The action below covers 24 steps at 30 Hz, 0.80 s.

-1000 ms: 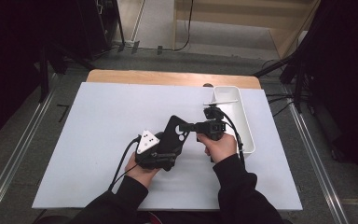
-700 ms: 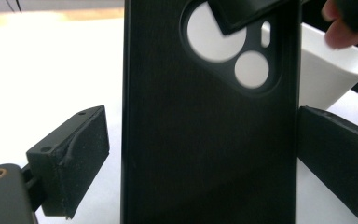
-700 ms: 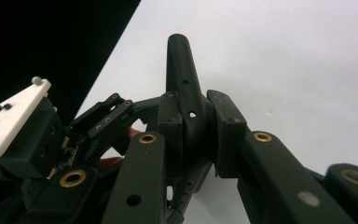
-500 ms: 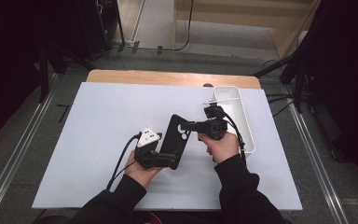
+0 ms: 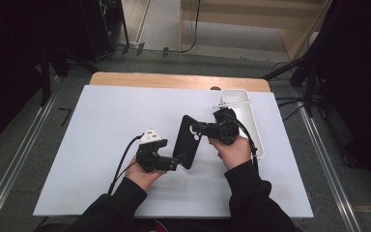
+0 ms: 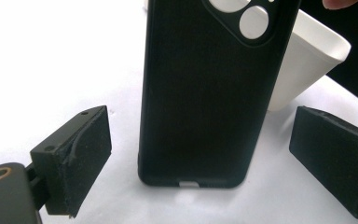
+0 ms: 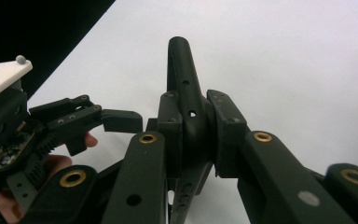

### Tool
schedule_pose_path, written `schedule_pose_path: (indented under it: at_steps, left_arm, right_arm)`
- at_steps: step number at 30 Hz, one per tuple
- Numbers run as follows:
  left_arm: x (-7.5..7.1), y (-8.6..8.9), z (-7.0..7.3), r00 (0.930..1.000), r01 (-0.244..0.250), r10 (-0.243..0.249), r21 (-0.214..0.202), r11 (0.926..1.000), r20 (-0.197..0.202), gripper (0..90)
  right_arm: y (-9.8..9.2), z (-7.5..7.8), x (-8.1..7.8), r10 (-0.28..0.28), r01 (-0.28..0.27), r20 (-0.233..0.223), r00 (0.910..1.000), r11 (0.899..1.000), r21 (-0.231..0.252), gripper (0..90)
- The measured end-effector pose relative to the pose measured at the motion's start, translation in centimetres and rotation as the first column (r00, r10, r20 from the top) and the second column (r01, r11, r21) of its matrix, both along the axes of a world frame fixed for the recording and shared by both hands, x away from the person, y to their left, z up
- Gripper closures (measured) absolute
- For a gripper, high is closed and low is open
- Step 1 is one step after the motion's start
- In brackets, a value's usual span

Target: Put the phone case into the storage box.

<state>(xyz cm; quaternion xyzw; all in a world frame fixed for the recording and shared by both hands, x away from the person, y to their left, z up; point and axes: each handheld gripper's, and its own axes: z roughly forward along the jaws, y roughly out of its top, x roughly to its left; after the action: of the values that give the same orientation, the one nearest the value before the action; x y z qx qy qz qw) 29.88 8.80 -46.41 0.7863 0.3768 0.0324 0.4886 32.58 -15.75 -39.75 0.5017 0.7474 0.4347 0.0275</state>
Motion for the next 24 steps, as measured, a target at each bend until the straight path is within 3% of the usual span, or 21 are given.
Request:
schedule_pose_path:
  at_steps: [5, 6, 10, 15, 19, 24]
  left_arm:
    - [0.5, 0.5, 0.4, 0.9992, 0.010, -0.009, 0.003, 0.9999, -0.038, 6.0]
    - [0.6, 0.6, 0.5, 0.9987, 0.018, -0.018, 0.001, 0.9998, -0.047, 6.0]
    - [0.9, 1.1, 1.0, 0.9958, 0.050, -0.049, 0.011, 0.9987, -0.077, 8.3]
    - [1.2, 1.5, 1.4, 0.9857, 0.121, -0.115, 0.038, 0.9919, -0.123, 13.1]
    - [1.2, 1.7, 1.5, 0.9830, 0.142, -0.131, 0.081, 0.9865, -0.128, 13.3]
    - [1.5, 2.2, 2.1, 0.9787, 0.161, -0.149, 0.078, 0.9839, -0.141, 18.0]
  right_arm:
    - [0.2, 0.4, -0.5, 0.026, -0.020, 0.097, 0.9949, 0.998, -0.057, 74.5]
    - [0.2, 0.4, -0.5, 0.026, -0.020, 0.097, 0.9949, 0.998, -0.057, 74.5]
    - [0.4, 0.6, -0.9, 0.067, -0.054, 0.161, 0.9847, 0.995, -0.082, 74.5]
    - [0.4, 0.6, -1.1, 0.106, -0.089, 0.191, 0.9759, 0.991, -0.096, 74.4]
    - [0.2, 0.5, -1.1, 0.140, -0.124, 0.194, 0.9710, 0.988, -0.090, 74.5]
    - [0.0, 0.7, -1.2, 0.183, -0.167, 0.207, 0.9610, 0.981, -0.094, 74.5]
